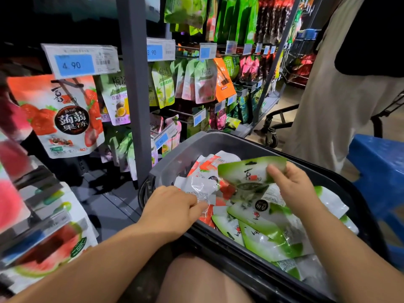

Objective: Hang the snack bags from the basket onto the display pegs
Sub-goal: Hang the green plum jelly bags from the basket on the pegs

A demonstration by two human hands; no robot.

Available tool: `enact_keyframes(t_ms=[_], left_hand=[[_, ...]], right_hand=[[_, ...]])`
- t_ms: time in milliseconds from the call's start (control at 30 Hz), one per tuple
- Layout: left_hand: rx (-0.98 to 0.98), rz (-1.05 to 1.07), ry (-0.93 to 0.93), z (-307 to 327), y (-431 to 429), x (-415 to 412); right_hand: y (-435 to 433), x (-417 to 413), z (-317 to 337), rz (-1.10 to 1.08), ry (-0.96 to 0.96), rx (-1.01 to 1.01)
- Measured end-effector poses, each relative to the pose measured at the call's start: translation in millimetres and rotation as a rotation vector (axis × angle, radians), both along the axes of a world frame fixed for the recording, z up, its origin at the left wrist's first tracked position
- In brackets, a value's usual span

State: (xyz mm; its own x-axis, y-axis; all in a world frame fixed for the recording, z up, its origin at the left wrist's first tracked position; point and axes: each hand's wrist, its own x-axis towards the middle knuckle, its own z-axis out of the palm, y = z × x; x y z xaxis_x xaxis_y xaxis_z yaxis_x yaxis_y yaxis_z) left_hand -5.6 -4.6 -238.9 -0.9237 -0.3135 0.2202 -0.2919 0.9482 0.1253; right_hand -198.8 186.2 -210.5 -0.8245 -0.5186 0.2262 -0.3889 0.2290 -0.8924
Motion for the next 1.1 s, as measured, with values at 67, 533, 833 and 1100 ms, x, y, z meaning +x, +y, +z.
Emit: enact_keyframes(t_ms=[67,533,833,1100], left_hand=[[0.039,0.009,0.028,-4,-2,-1],[0.835,-0.218,-0.095,26,10,-6],[1.060,-0.205,0.127,24,19,-21],[0.905,0.096,0.447,21,-18,-2]], right_hand=[[-4,6,5,-0.015,-0.044,-0.147],[-26,38,24,0.147,-0.452,-0.654],[-34,29,16,0.186,-0.553,-0.576],[4,-22,-26,0.378,0.131,0.638]])
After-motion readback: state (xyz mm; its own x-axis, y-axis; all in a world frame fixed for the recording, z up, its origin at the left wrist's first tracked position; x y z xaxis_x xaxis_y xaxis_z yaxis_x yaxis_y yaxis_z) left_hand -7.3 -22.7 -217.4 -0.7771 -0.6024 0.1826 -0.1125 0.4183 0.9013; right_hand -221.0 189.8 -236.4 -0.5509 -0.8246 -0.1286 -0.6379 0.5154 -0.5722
